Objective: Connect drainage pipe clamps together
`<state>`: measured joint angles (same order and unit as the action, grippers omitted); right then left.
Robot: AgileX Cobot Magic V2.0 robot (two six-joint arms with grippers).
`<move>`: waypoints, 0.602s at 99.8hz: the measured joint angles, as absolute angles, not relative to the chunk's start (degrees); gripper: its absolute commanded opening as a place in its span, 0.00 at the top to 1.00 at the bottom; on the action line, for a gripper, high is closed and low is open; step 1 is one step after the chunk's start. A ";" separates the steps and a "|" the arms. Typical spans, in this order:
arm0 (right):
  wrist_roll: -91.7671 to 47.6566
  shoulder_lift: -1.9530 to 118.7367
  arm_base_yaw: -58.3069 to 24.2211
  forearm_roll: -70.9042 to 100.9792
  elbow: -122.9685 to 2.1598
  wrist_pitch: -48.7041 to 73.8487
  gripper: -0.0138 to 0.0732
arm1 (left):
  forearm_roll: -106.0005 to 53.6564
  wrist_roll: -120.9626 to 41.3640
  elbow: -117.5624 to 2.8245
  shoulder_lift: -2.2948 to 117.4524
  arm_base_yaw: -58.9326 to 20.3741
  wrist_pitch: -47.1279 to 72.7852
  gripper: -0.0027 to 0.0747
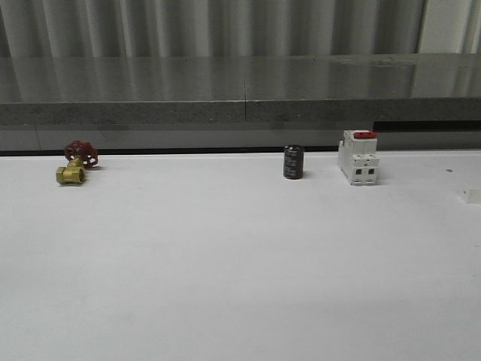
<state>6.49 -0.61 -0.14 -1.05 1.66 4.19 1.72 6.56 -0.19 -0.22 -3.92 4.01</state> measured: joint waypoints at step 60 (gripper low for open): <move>6.49 -0.61 -0.14 -1.05 1.66 4.19 0.92 | -2.20 6.56 -4.19 0.43 -3.92 7.49 0.99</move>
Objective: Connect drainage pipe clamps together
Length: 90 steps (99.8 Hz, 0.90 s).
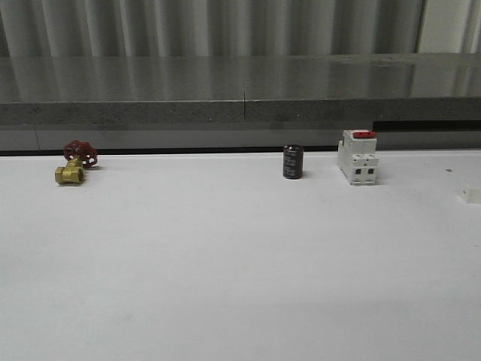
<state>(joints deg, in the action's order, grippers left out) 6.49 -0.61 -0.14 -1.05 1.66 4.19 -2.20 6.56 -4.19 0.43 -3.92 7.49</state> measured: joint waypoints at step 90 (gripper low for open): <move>6.49 -0.61 -0.14 -1.05 1.66 4.19 0.92 | -0.81 6.56 -40.96 49.79 -3.92 44.30 0.85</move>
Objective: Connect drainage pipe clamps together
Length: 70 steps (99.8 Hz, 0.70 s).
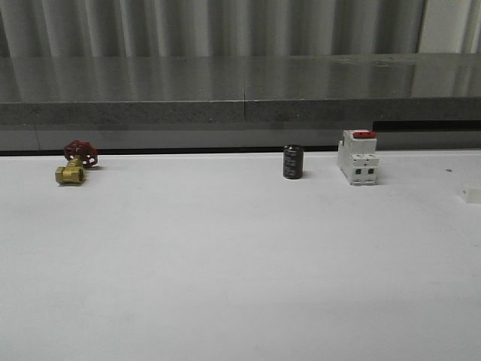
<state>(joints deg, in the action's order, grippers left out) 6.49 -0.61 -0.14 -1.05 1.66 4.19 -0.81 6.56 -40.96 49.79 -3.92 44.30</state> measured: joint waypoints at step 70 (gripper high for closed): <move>6.49 -0.61 -0.14 -1.05 1.66 4.19 0.92 | 0.00 7.28 -49.77 64.45 -0.12 41.89 0.28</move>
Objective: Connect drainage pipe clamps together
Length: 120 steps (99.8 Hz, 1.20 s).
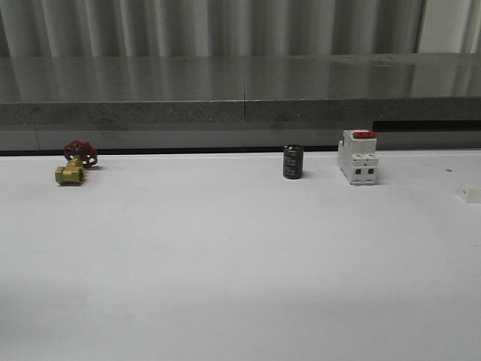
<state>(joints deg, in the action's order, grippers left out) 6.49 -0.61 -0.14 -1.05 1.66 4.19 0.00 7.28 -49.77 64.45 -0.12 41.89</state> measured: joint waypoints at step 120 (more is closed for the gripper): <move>6.49 -0.61 -0.14 -1.05 1.66 4.19 0.92 | -3.63 -16.02 -79.46 116.23 18.06 42.94 0.28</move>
<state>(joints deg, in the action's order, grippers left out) 6.49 -0.61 -0.14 -1.05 1.66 4.19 -3.63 -16.02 -79.46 116.23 18.06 42.94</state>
